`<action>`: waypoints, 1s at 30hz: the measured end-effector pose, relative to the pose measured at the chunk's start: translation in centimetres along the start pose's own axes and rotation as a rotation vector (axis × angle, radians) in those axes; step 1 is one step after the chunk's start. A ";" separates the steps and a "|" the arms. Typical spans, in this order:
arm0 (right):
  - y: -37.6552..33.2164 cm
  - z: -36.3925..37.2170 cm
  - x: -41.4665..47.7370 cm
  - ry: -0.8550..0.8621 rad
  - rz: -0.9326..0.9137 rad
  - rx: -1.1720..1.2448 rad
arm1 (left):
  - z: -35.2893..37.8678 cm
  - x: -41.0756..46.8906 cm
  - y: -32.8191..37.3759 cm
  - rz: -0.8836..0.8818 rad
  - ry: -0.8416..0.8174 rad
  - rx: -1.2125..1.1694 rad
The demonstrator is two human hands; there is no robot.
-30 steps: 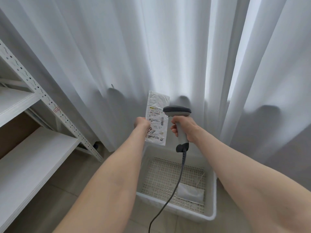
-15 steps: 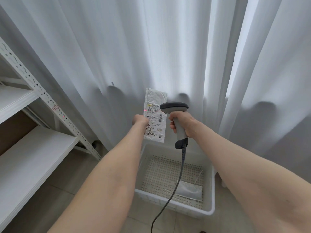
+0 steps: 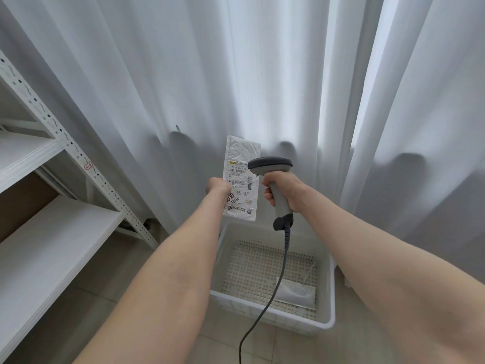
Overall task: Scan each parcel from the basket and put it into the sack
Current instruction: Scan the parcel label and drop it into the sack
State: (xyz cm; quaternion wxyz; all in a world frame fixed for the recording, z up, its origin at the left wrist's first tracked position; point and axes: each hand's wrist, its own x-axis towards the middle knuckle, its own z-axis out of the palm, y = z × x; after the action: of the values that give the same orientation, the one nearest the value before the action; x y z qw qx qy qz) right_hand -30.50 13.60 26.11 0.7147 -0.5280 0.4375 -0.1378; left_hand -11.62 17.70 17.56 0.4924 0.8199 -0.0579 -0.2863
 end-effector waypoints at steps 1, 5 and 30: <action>0.1 0.1 -0.2 -0.004 -0.003 0.000 | -0.3 -0.7 0.1 0.007 -0.003 -0.002; 0.8 0.5 -1.5 -0.015 0.010 0.042 | -1.6 -3.2 -0.1 0.028 -0.007 -0.028; 10.6 4.6 -22.0 -0.101 -0.095 0.021 | -14.8 -25.1 -9.4 0.092 -0.071 -0.063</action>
State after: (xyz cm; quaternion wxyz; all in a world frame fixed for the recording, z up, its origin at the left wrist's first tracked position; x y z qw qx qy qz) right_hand -42.54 35.27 27.69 0.7339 -0.5471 0.3738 -0.1495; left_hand -26.40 43.32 25.22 0.5282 0.7898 -0.1038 -0.2940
